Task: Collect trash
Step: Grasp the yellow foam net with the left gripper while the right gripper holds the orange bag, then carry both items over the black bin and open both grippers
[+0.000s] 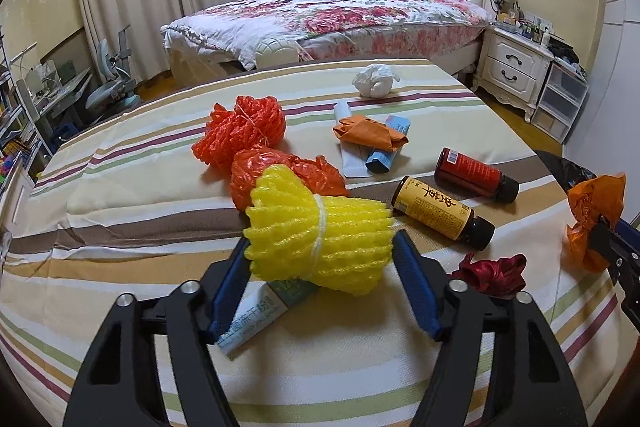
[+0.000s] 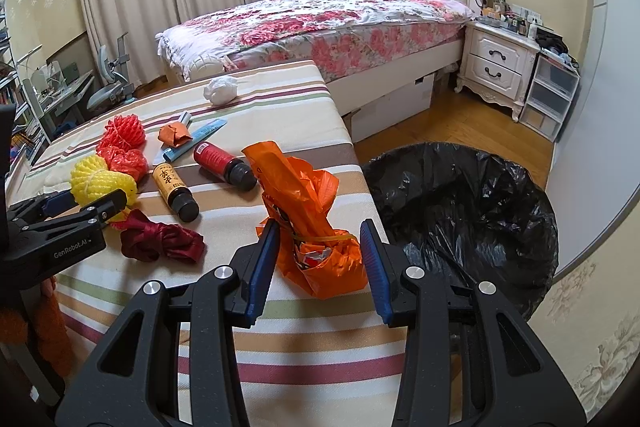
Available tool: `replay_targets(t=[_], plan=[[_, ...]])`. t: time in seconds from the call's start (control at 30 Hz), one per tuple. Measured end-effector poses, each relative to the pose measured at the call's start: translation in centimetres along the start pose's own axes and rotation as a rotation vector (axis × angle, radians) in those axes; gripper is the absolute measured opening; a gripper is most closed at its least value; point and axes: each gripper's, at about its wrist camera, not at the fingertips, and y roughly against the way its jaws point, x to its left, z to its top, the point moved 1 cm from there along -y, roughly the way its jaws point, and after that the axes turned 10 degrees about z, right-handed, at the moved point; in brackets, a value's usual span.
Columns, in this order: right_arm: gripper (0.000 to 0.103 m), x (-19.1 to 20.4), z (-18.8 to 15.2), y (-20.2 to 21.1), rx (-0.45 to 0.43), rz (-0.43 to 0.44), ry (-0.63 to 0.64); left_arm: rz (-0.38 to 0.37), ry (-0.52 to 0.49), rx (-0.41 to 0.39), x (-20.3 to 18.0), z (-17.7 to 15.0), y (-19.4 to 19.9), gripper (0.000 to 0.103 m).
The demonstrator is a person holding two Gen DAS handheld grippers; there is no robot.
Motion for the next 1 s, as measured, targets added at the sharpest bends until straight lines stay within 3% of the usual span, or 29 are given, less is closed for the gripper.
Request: replay_targets(t=[0.4,0.57,0.67,1.0], plan=[[0.04,-0.6,0.1,1.3,-0.036,-0.016,-0.009,-0.045,0.025,-0.089,0.5,0.2,4.0,0.059],[0.04,-2.0,0.8,2.6,-0.073,-0.054,-0.024,-0.078,0.037,-0.17,-0.3,1.0,6.9,0.059],[0.04,-3.3,1.3,3.2,-0.096,-0.086,-0.045,-0.099,0.027,-0.221,-1.7,1.5,8.1,0.059],[0.04,-8.1,2.3,4.1,-0.154,-0.201,-0.102,-0.205,-0.046,-0.289,-8.9,3.5,8.5,0.059]])
